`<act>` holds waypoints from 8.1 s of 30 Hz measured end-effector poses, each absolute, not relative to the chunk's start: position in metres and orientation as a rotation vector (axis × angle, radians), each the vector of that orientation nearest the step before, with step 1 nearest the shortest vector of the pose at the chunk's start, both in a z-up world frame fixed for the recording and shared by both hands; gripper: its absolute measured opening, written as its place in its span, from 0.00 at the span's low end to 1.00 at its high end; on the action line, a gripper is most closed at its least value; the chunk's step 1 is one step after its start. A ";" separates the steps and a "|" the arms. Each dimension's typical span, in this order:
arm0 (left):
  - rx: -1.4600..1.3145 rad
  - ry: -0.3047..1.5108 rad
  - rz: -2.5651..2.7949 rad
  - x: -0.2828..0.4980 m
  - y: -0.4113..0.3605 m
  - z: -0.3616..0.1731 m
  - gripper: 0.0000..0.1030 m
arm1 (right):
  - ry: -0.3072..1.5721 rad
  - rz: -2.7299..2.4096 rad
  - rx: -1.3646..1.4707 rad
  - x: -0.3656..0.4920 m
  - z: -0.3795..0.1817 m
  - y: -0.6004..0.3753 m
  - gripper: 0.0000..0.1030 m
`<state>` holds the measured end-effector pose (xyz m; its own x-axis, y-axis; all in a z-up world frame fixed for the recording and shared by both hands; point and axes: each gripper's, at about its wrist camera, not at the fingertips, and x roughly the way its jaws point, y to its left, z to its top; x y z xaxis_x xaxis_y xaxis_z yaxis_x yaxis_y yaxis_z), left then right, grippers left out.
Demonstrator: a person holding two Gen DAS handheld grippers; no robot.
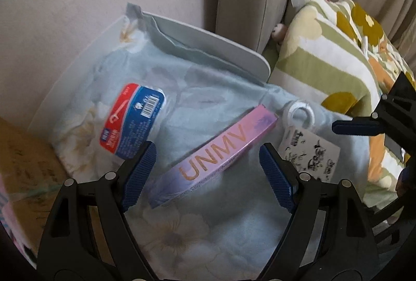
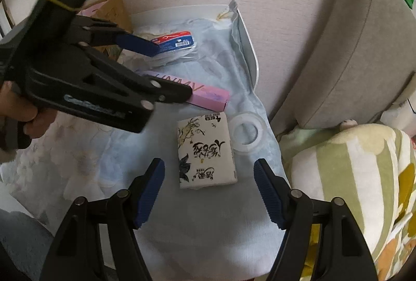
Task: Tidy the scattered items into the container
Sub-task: 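Grasp the pink UNMV box with the left tool while the right tool grasps the patterned card box, then drop the UNMV box into the box with the left tool while the right tool drops the card box in, then grasp the floss pack with the left tool while the right tool grasps the clear tape roll, then drop the floss pack into the box with the left tool while the right tool drops the tape roll in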
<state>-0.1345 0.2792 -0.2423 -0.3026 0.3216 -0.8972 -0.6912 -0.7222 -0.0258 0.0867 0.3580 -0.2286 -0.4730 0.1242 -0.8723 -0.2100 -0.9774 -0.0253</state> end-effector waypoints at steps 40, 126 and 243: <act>-1.232 0.052 2.522 -0.056 0.077 -0.082 0.22 | 0.293 2.764 -1.210 0.050 -0.112 0.319 0.41; -1.543 0.419 2.455 -0.182 0.256 -0.205 0.94 | 0.394 2.379 -1.356 0.083 -0.223 0.387 0.64; -1.505 -0.330 2.893 -0.080 -0.082 -0.101 0.93 | 0.027 2.703 -1.441 -0.107 -0.127 0.175 0.62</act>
